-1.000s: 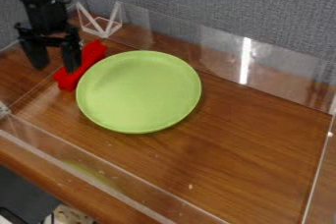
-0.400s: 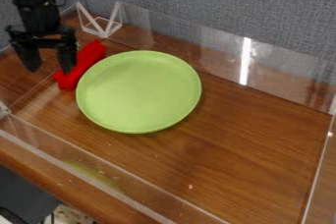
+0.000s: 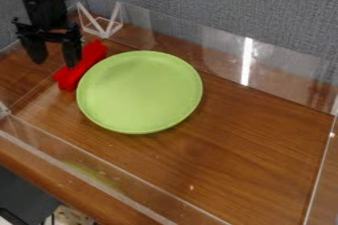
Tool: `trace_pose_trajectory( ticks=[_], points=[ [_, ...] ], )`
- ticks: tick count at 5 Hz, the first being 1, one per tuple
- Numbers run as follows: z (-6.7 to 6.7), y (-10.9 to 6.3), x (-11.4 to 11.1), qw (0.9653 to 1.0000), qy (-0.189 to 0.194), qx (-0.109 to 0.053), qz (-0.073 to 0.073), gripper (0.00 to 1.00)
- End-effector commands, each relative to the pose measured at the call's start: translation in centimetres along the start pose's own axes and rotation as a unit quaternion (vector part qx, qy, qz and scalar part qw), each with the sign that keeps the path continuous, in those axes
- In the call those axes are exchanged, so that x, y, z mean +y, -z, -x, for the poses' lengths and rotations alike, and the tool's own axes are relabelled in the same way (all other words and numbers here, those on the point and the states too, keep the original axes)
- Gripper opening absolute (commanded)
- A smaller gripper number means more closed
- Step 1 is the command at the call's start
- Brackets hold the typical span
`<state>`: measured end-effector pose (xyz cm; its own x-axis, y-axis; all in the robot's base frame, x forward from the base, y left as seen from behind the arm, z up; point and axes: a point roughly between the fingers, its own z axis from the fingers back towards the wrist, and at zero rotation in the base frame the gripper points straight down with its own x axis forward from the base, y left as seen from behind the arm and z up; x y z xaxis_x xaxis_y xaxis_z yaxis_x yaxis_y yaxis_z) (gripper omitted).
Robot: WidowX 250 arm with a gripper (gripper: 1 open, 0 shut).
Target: Put the red object on the green plate
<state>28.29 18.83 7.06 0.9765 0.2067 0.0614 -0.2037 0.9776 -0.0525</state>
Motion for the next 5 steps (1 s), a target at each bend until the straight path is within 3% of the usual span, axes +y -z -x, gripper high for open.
trace_pose_trajectory(
  ticks=[1, 3, 5],
  points=[
    [-1.4, -0.4, 0.1, 0.9997, -0.005, -0.024, -0.009, 1.0],
    [-2.3, 0.1, 0.0, 0.9986, -0.039, -0.033, -0.013, 1.0],
    [-3.1, -0.9, -0.4, 0.9981, -0.048, -0.036, -0.016, 1.0]
  ],
)
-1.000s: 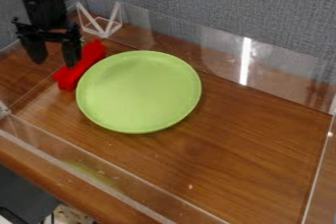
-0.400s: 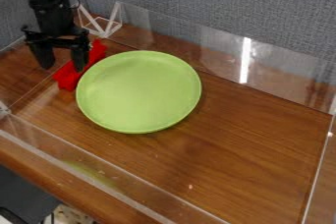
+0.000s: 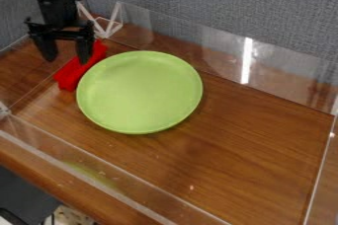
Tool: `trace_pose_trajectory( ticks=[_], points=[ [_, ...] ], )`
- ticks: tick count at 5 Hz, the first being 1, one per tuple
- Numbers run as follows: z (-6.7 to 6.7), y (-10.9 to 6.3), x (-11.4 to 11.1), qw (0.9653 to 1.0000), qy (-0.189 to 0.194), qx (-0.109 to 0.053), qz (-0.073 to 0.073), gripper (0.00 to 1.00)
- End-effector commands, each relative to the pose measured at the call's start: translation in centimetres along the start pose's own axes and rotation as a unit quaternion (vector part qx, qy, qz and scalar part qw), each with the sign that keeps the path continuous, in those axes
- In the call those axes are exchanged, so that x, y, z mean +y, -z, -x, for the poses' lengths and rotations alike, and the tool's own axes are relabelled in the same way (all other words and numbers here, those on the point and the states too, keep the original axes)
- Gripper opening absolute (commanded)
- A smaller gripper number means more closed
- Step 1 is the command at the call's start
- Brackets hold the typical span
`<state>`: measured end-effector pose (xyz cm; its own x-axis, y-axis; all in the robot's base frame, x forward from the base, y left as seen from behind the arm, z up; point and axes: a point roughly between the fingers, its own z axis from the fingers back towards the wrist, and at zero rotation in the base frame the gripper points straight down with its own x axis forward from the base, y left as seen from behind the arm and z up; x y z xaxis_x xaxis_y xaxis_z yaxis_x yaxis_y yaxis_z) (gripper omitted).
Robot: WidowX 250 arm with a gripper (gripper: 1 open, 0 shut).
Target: Put the red object on the green plate
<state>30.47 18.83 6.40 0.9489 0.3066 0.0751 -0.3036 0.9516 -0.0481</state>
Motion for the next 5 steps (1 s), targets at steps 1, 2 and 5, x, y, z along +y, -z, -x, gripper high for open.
trace_pose_trajectory(
  ticks=[1, 2, 5],
  points=[
    [-2.0, -0.1, -0.6, 0.9997, -0.009, -0.017, -0.014, 1.0],
    [-3.1, 1.1, -1.2, 0.9995, -0.021, -0.012, -0.02, 0.0],
    [-1.7, 1.4, -2.4, 0.9991, 0.027, -0.023, -0.022, 0.0]
  ],
)
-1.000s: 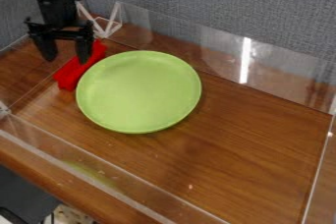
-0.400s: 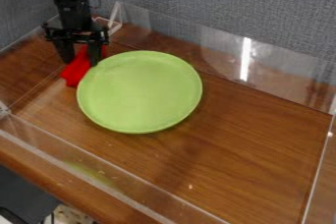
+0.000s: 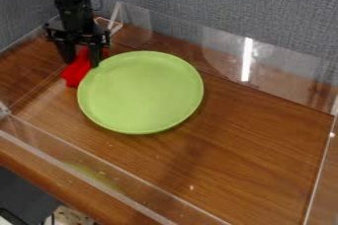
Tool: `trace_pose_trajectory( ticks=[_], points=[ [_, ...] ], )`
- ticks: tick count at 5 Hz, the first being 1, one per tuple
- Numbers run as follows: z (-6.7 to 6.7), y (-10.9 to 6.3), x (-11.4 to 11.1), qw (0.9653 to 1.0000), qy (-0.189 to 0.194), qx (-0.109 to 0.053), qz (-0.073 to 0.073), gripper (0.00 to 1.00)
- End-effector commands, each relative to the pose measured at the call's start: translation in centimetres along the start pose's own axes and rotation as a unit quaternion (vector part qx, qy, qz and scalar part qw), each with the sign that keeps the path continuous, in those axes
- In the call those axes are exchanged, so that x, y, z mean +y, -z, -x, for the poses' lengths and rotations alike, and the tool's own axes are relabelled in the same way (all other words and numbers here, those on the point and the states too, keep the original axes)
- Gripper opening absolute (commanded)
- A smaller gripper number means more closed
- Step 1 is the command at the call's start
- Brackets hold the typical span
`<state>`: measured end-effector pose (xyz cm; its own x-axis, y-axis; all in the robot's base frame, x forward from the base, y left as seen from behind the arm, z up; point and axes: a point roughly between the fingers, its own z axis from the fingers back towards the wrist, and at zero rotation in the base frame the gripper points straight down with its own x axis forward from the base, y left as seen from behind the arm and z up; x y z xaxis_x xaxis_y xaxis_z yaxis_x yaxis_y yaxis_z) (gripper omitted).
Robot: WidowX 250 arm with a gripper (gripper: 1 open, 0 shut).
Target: Put the red object on the green plate
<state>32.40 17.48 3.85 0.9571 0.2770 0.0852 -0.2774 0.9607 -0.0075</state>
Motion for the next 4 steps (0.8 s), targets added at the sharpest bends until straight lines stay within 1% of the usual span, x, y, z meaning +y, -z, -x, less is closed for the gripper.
trace_pose_trajectory(
  ticks=[1, 2, 4],
  points=[
    [-0.7, -2.2, -0.6, 0.9993, 0.031, -0.021, -0.004, 0.0],
    [-1.0, -2.9, -0.5, 0.9986, 0.048, -0.023, -0.005, 0.0],
    [-2.8, -3.4, 1.1, 0.9977, 0.062, -0.026, -0.007, 0.0]
  ],
)
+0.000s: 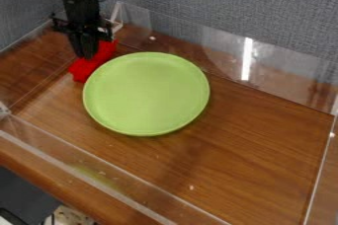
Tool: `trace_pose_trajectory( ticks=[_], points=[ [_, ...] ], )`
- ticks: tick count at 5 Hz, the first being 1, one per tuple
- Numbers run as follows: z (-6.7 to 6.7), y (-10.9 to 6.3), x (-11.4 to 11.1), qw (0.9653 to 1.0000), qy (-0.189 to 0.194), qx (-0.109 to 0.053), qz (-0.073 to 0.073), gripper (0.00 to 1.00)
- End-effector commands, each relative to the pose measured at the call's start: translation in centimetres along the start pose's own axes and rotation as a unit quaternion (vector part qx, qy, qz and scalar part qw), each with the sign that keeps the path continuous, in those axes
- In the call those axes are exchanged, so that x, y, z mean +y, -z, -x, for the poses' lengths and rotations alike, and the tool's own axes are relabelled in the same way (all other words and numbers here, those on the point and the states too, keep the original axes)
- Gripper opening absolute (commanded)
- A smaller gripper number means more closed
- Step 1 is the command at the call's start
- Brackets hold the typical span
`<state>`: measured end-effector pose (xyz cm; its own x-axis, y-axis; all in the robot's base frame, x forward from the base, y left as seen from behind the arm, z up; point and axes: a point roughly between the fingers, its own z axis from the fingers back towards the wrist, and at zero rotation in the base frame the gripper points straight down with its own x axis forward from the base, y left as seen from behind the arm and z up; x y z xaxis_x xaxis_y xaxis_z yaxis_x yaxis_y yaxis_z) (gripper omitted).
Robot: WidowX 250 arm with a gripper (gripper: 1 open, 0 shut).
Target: Put the red object on the green plate
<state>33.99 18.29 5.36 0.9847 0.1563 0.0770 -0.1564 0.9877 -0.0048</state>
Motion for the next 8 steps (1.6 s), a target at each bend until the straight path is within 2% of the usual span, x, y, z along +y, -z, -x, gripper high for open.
trace_pose_trajectory(
  ticks=[1, 2, 3, 4, 5, 6, 7, 8],
  points=[
    [-1.3, -2.8, 0.5, 0.9992, 0.024, -0.031, -0.011, 1.0],
    [-1.7, -3.3, 0.0, 0.9984, 0.046, -0.032, -0.008, 1.0],
    [-2.2, -3.3, 0.2, 0.998, 0.056, -0.03, -0.006, 0.0],
    [-2.7, -3.3, -0.1, 0.9965, 0.079, -0.029, -0.003, 0.0],
    [-3.2, -3.0, -0.8, 0.9939, 0.107, -0.025, 0.006, 1.0],
    [-3.7, -2.6, -2.0, 0.9942, 0.105, -0.023, 0.011, 1.0],
    [-4.3, -1.9, -2.7, 0.9953, 0.094, -0.021, 0.011, 0.0],
    [-4.1, -2.0, -3.2, 0.996, 0.086, -0.022, 0.014, 1.0]
  ],
)
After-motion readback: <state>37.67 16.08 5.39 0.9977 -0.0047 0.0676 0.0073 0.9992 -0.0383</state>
